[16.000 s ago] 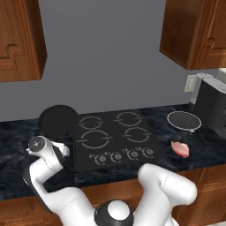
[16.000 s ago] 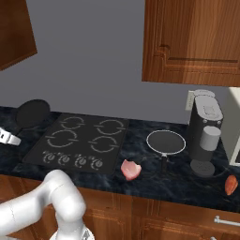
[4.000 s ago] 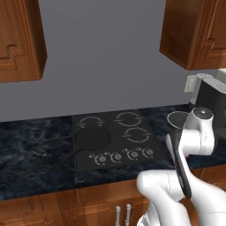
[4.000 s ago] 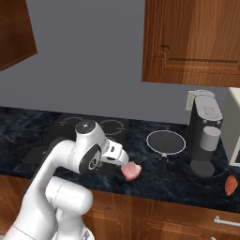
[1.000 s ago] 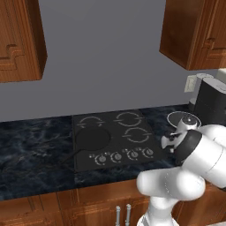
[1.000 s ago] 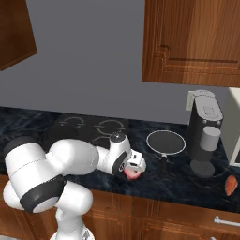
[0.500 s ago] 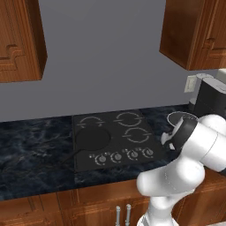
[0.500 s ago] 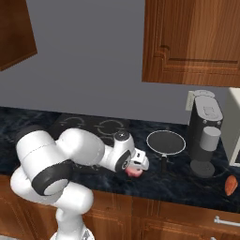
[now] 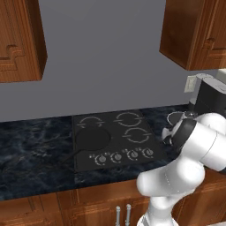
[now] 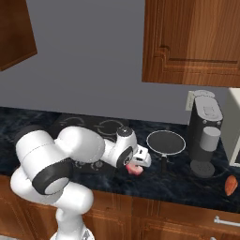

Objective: Place both pans onto different burners. Then place the sweet potato and the steak on different pans.

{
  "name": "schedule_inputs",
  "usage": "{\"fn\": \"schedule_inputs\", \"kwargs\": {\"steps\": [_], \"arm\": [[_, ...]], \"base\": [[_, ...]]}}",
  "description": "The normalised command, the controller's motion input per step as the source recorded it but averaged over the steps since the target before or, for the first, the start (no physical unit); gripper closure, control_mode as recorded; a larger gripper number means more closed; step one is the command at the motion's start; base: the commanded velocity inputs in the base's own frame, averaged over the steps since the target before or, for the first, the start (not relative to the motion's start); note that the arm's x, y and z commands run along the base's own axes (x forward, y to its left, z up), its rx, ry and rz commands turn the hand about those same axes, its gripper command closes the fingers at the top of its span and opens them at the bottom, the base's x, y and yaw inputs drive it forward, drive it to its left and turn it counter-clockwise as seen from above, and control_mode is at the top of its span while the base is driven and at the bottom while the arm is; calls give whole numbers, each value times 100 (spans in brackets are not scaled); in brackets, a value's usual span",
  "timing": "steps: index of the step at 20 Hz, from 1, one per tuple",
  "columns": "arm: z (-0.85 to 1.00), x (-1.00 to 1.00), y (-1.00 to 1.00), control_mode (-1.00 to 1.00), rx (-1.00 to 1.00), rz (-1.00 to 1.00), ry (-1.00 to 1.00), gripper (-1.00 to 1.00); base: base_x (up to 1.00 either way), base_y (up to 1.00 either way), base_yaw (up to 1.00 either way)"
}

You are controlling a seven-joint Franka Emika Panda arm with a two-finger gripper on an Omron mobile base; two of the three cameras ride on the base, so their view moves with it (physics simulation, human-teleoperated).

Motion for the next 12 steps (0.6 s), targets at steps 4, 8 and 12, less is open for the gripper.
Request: {"fn": "schedule_inputs", "kwargs": {"steps": [4, 8, 12], "arm": [[25, -18, 0, -100, 0, 0, -8, 100], [18, -16, 0, -100, 0, 0, -7, 100], [17, -8, 0, -100, 0, 0, -6, 100]], "base": [[0, 0, 0], [0, 0, 0], [0, 0, 0]]}}
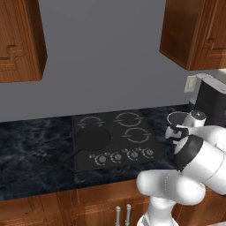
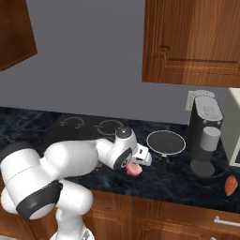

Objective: Place both pans onto different burners. Then place the sweet potato and the steak on different pans.

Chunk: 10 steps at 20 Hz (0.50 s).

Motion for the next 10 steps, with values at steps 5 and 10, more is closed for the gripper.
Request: {"fn": "schedule_inputs", "kwargs": {"steps": [5, 10], "arm": [[47, -13, 9, -100, 0, 0, -8, 100], [62, -6, 27, -100, 0, 0, -8, 100]], "base": [[0, 0, 0], [0, 0, 0]]}}
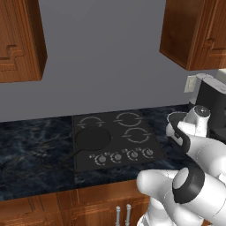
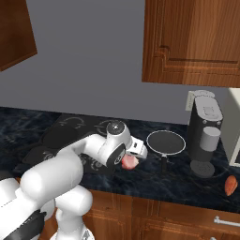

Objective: Place both pans onto different burners. Then place the sweet potato and the steak on different pans.

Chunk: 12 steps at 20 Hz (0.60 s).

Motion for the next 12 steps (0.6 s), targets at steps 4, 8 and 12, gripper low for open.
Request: {"fn": "schedule_inputs", "kwargs": {"steps": [4, 8, 12], "arm": [[45, 0, 44, -100, 0, 2, -6, 100], [34, 8, 60, -100, 0, 1, -6, 100], [24, 19, 60, -100, 0, 1, -3, 100]], "base": [[0, 0, 0], [0, 0, 0], [0, 0, 0]]}}
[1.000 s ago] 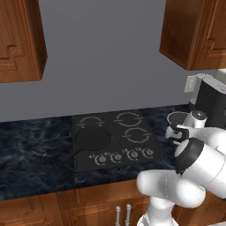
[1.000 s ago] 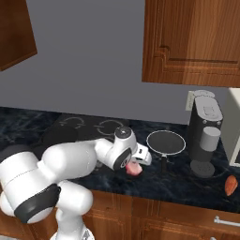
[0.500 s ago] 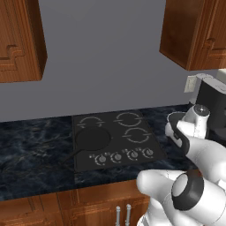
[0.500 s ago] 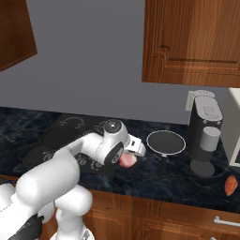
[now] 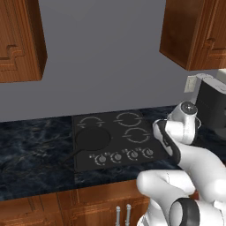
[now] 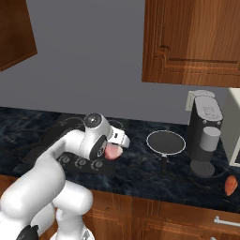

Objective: Place both pans onto different burners. Then place the sweet potato and the steak on different pans.

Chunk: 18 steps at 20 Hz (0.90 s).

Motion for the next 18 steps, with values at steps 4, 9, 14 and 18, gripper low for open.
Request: {"fn": "schedule_inputs", "kwargs": {"steps": [4, 9, 14, 18], "arm": [[14, 29, 55, -100, 3, 2, 0, 100], [16, 29, 50, -100, 5, 2, 0, 100], [9, 30, 48, -100, 8, 3, 0, 100], [0, 22, 53, -100, 7, 4, 0, 100]], "base": [[0, 0, 0], [0, 0, 0], [0, 0, 0], [0, 0, 0]]}}
